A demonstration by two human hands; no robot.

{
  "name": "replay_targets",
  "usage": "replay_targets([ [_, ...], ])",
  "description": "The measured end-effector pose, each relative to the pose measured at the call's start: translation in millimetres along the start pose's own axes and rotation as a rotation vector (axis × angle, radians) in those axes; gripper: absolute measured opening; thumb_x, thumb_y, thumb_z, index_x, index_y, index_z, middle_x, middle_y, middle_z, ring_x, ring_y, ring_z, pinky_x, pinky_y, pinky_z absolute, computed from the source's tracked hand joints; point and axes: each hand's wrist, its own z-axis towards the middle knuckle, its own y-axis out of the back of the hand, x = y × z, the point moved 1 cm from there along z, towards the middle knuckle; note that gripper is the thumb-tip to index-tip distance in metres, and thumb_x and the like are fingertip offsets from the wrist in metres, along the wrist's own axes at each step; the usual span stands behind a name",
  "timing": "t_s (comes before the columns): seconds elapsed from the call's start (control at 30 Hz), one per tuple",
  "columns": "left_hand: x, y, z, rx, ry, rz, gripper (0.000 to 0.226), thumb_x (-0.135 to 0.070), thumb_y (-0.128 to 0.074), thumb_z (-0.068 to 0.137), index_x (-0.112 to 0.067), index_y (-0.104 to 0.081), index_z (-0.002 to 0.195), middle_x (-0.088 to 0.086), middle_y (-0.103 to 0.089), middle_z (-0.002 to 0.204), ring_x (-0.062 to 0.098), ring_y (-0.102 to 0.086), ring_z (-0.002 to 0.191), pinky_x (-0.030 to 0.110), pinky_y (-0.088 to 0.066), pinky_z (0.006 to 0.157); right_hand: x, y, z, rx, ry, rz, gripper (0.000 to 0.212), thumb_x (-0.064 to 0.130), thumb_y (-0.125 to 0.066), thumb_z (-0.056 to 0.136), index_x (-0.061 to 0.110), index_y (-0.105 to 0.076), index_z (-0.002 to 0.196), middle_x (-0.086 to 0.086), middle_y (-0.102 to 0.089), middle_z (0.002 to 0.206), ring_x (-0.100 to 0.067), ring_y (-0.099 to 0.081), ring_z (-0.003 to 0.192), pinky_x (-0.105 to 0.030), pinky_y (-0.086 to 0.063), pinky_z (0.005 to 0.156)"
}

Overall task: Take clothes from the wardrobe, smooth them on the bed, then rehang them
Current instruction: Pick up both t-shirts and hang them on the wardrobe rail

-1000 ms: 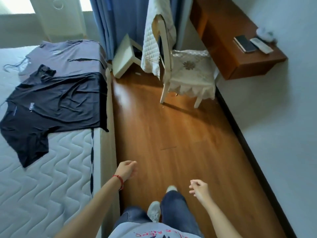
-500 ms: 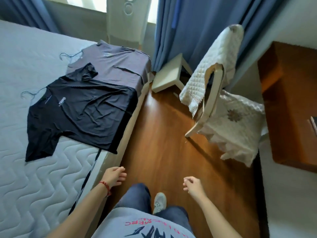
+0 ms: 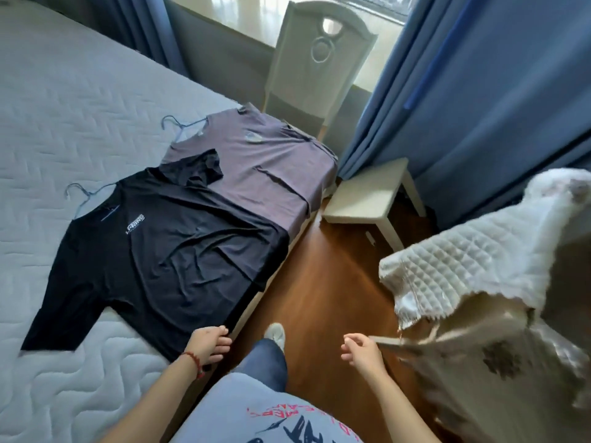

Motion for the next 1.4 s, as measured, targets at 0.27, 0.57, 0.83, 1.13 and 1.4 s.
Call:
replay_targets([
  [0.27,-202,-21,44,0.019,-0.135,-0.108,0.019,-0.02,-0.044,0.094,-0.013,-0.057,0.082,0.006,-0.059,0.075,0.016,-0.052,0.064,0.024,-0.039,0.06,146,17,111,0.032,0.077,-0.071,0.012,0.013,-0.052,0.09,0.015,-0.064,0.088,-0.003,-0.065,0.075,-0.015,-0.062,0.062,-0.024,-0.047,0.064],
  [0.57,-270,-9,97,-0.205,-0.076,-0.416,0.021,-0.022,-0.042,0.096,-0.008,-0.056,0.103,0.006,-0.061,0.079,0.016,-0.056,0.069,0.025,-0.042,0.063,313,-19,246,0.317,0.245,-0.318,0.012,0.01,-0.054,0.089,0.013,-0.064,0.085,-0.006,-0.063,0.069,-0.017,-0.057,0.057,-0.02,-0.038,0.05],
  [0.83,-277,-16,106,-0.423,0.087,-0.749,0.018,-0.019,-0.047,0.093,-0.006,-0.059,0.099,0.008,-0.063,0.077,0.019,-0.058,0.069,0.027,-0.042,0.061,486,-79,331,0.522,0.477,-0.663,0.017,0.008,-0.053,0.089,-0.001,-0.065,0.098,-0.013,-0.064,0.075,-0.017,-0.059,0.057,-0.03,-0.045,0.059],
  [1.13,-313,45,126,-0.556,0.072,-0.842,0.017,-0.015,-0.047,0.092,-0.007,-0.058,0.101,0.007,-0.062,0.077,0.017,-0.058,0.07,0.026,-0.043,0.061,583,-172,318,0.616,0.57,-0.675,0.015,0.006,-0.05,0.089,0.005,-0.065,0.092,-0.014,-0.063,0.08,-0.02,-0.058,0.057,-0.023,-0.045,0.056],
  [1.4,-351,151,197,-0.6,-0.019,-0.815,0.016,-0.014,-0.048,0.091,-0.006,-0.06,0.099,0.007,-0.062,0.077,0.017,-0.058,0.07,0.027,-0.046,0.063,628,-262,338,0.589,0.642,-0.671,0.022,0.005,-0.049,0.091,-0.004,-0.061,0.107,-0.015,-0.062,0.087,-0.018,-0.058,0.063,-0.022,-0.042,0.06],
])
